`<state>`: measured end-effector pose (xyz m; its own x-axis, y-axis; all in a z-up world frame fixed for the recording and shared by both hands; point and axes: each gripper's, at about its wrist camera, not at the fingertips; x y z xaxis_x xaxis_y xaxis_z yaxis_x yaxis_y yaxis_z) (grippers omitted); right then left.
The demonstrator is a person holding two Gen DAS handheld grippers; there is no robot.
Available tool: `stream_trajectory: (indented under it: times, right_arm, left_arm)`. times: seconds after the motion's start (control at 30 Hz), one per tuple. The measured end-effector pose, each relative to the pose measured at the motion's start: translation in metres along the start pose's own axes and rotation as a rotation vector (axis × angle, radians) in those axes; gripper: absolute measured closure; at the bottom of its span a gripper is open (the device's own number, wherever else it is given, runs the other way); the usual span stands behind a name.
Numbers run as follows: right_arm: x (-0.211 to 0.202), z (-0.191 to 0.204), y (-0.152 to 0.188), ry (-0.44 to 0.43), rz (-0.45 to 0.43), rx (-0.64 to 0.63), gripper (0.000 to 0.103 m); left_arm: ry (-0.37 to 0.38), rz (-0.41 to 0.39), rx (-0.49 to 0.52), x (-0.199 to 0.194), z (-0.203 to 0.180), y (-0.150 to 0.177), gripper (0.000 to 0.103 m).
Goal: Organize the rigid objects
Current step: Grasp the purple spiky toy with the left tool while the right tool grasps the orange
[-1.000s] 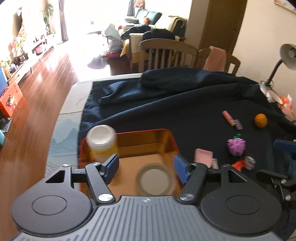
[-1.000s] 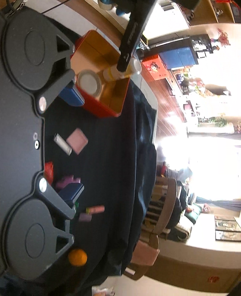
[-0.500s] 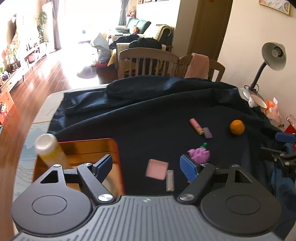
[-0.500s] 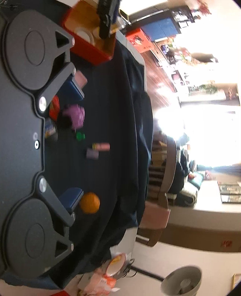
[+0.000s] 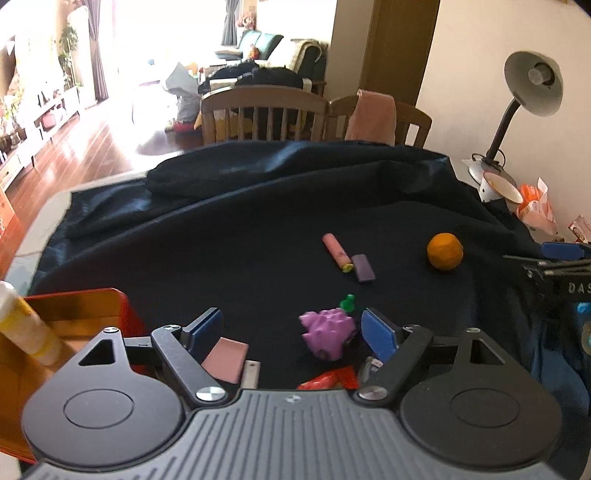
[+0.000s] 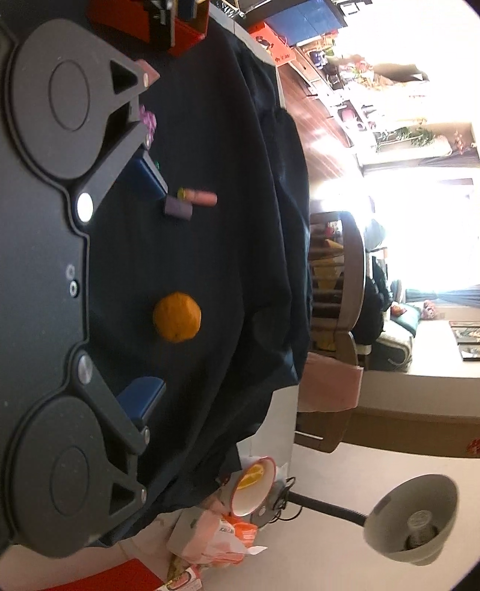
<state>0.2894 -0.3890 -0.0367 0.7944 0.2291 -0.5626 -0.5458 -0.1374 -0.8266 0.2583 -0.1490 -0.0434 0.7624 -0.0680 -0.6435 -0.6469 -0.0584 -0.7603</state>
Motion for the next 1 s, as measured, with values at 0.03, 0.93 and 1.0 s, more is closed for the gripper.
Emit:
stream_trajectory:
  times: [0.03, 0.93, 1.0]
  right_arm:
    - [0.005, -0.003, -0.001, 0.005, 0.006, 0.002, 0.001]
    - [0.138, -0.029, 0.006, 0.012, 0.222, 0.044, 0.018]
    - [0.141, -0.028, 0.007, 0.009, 0.224, 0.037, 0.024]
  left_arm:
    - [0.0, 0.008, -0.002, 0.005, -0.003, 0.0, 0.021]
    - [-0.008, 0.193, 0.018, 0.108, -0.033, 0.019, 0.021]
    - [-0.006, 0.195, 0.025, 0.109, -0.035, 0.019, 0.021]
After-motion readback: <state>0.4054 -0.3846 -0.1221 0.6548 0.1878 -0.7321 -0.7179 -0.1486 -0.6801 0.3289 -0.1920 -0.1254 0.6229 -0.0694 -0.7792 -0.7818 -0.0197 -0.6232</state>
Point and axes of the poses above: each gripper's, at about its wrist camera, not at the fingertips, and x roughly the way its jaws point, z to its left, y to its underside, and after that the axes turned 8 degrees about -z, right-handed
